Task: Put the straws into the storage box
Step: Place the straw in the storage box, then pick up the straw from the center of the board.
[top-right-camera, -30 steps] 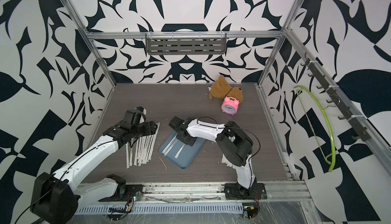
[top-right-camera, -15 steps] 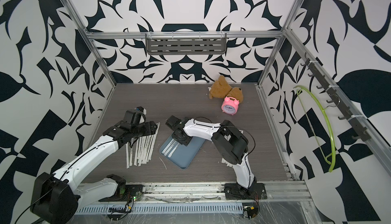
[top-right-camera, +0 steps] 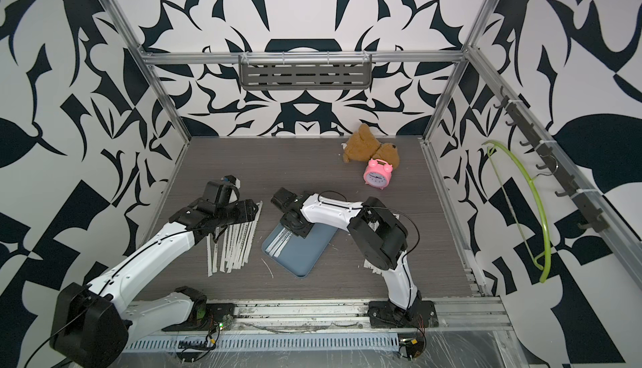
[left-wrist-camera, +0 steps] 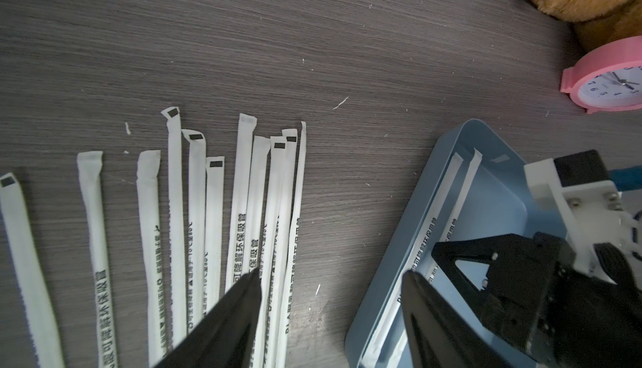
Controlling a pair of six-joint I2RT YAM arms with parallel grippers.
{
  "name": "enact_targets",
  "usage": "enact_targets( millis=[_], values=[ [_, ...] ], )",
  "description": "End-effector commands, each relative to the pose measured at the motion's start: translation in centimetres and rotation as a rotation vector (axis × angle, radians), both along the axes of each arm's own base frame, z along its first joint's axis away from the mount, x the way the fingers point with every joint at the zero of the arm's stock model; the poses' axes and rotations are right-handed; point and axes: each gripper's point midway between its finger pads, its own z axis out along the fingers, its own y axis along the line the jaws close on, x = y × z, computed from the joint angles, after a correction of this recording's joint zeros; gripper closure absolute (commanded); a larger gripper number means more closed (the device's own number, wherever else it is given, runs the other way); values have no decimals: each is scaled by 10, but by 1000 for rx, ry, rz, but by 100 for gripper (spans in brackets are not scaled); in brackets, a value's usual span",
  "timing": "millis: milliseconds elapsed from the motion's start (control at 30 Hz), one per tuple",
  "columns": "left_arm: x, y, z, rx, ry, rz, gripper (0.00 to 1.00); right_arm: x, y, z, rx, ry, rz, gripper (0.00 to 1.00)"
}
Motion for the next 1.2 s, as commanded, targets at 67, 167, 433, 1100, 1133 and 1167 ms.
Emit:
enact_targets(
  millis=[67, 167, 433, 1100, 1133, 1167],
  values=[
    [-3, 0, -1, 3, 23, -6, 30, 2, 2, 11, 0, -26, 13, 85],
    [-3, -1, -2, 3, 25, -7, 30, 2, -2, 15, -11, -33, 11, 82],
    [-1, -4, -1, -6, 33, -14, 30, 0, -2, 17, 4, -28, 12, 76],
    [-20, -12, -78, 63, 400, -45, 67, 3, -120, 108, -252, -250, 181, 74],
    [-19, -11, -80, 75, 405, -43, 68, 3, -120, 107, -254, -249, 182, 74],
    [-17, -10, -81, 90, 408, -40, 68, 3, -121, 106, -258, -247, 188, 74]
  ],
)
